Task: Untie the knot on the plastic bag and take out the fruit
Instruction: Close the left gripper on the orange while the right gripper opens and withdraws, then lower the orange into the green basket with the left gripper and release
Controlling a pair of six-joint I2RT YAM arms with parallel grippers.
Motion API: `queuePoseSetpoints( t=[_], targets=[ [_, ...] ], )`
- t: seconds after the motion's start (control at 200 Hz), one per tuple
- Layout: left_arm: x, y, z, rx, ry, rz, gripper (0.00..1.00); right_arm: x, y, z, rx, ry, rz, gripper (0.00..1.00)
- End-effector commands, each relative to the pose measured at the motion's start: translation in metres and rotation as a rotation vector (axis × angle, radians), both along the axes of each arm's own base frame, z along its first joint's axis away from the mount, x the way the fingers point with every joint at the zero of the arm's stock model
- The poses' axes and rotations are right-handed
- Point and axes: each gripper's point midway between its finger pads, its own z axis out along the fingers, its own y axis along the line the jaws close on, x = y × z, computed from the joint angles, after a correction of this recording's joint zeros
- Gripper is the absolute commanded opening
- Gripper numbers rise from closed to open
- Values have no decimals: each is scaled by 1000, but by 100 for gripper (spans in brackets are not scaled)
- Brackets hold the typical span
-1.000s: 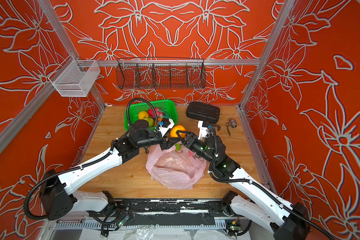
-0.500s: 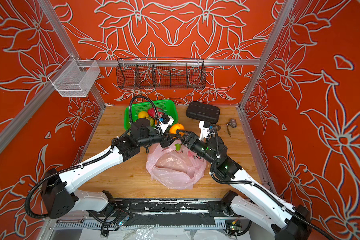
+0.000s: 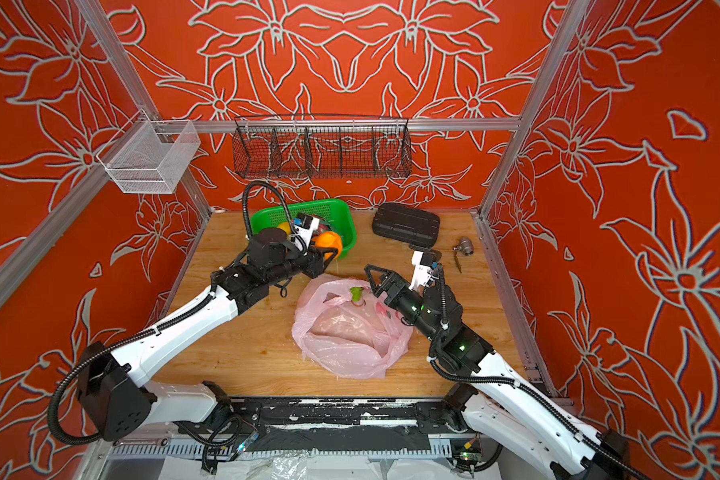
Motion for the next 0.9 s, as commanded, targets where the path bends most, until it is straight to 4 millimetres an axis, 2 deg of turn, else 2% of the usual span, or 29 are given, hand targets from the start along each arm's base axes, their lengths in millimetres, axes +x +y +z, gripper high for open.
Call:
queuePoseSetpoints(
  t=[0.0, 0.165, 0.37, 0.531, 0.891],
  targets=[
    [15, 33, 2, -88, 64, 118, 48, 0, -10, -4, -36, -7, -44, 95],
    [40, 65, -15, -81, 119, 208, 48, 0, -12, -9, -48, 5, -52, 95],
    [75, 87, -41, -118, 249, 269, 47, 0, -11, -12, -48, 16, -49, 95],
    [101, 84, -64, -136, 341, 250, 47, 0, -13, -15, -57, 31, -55, 95],
    [152, 72, -124, -48, 526, 245, 46, 0, -14, -18, -67, 38, -61, 94]
  ],
)
